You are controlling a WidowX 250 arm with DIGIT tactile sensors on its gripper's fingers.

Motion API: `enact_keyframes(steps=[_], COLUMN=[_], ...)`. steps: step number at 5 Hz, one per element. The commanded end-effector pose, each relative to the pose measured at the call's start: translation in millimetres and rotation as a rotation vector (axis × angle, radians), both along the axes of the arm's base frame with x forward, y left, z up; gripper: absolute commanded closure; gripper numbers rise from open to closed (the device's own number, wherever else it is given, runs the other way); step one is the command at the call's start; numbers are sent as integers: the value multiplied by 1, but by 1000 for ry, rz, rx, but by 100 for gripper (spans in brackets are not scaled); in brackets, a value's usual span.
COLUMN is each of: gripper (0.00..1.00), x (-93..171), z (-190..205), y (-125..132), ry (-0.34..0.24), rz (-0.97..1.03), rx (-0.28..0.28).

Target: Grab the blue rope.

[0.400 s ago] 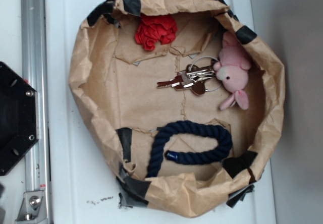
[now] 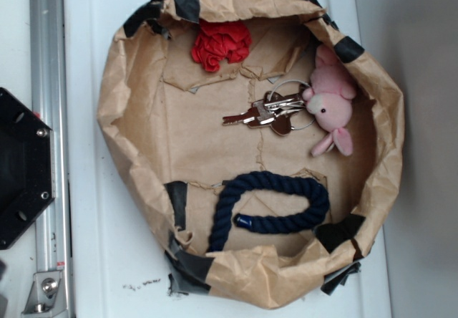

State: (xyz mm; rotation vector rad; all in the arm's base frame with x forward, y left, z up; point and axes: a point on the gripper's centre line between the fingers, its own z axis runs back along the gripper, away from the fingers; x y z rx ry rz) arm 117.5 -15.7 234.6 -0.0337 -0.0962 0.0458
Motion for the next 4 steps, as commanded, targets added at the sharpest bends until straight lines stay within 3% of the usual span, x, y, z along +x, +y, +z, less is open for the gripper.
enact_keyframes(steps=[1, 2, 3, 4], gripper=[0, 0, 0, 0], x=[94, 120, 142, 148], z=[-63, -101, -155, -184], y=[24, 26, 12, -22], ry=[-85, -11, 98, 147], rz=[-33, -38, -49, -95], rx=[26, 27, -30, -88])
